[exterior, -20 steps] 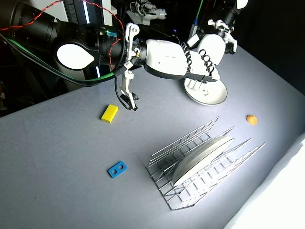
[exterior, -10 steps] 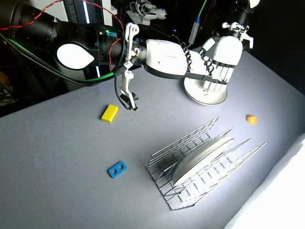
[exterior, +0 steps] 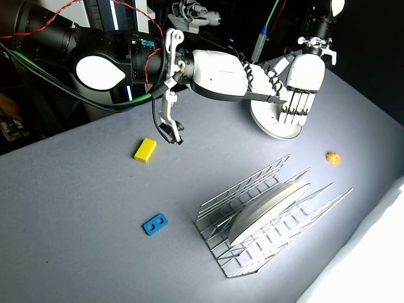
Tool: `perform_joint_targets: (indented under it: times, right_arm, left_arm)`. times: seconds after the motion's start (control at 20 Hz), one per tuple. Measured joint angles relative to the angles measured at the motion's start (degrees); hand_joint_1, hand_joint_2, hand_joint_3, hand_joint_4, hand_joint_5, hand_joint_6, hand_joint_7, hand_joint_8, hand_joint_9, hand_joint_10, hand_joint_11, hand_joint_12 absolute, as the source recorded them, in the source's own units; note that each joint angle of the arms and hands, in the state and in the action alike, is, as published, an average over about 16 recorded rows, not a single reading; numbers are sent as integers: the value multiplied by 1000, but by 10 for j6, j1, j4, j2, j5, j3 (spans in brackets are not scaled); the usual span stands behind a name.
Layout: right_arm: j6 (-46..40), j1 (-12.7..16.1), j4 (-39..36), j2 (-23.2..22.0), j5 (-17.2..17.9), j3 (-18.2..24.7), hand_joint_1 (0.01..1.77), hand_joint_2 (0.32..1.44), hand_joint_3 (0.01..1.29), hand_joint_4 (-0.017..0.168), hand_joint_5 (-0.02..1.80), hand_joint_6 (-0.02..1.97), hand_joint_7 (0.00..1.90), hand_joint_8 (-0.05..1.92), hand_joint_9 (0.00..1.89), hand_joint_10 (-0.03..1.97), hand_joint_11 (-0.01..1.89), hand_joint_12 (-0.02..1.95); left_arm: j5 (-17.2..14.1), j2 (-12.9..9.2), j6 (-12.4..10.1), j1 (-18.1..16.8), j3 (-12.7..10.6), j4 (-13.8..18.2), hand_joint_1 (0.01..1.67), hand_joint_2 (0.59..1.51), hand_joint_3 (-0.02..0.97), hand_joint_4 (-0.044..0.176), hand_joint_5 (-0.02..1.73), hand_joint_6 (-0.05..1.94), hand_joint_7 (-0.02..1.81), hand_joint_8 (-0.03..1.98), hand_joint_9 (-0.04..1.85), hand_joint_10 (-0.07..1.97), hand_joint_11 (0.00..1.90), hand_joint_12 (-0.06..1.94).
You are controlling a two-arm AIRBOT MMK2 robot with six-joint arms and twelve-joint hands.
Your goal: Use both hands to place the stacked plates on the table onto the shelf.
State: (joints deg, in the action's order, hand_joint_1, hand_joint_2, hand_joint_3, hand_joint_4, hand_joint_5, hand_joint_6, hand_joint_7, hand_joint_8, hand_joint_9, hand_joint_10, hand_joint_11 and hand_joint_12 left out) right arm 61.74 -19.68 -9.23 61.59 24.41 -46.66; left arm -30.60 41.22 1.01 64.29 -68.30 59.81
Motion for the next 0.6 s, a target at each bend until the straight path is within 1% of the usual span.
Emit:
perform_joint_targets:
  times: [0.15, 0.3, 0.45, 0.6]
  right_arm:
    - [13, -4, -2, 6, 2, 0, 734, 1022, 9, 1, 21, 31, 21, 10, 20, -5, 24, 3]
    - [35, -7, -4, 24, 3, -8, 752, 1025, 9, 1, 20, 32, 21, 11, 20, -5, 23, 23]
    - [59, -10, -12, 53, 0, -27, 785, 1022, 9, 1, 20, 32, 21, 11, 21, -5, 22, 64]
    - [83, -12, -23, 93, -9, -58, 830, 1015, 10, 1, 20, 32, 20, 10, 21, -5, 20, 84]
  left_arm:
    - [10, 2, -4, 8, 3, -7, 21, 1141, 10, -6, 5, -14, 20, -1, 14, 11, 15, -26]
    - [19, 2, -8, 14, 7, -12, 21, 1141, 9, -7, -1, -23, 21, -1, 14, 11, 15, -26]
    - [31, 0, -14, 18, 14, -17, 21, 1141, 8, -7, -4, -28, 21, -1, 14, 11, 14, -28]
    - [45, -3, -20, 19, 23, -20, 20, 1140, 7, -8, -5, -32, 22, -1, 15, 11, 13, -29]
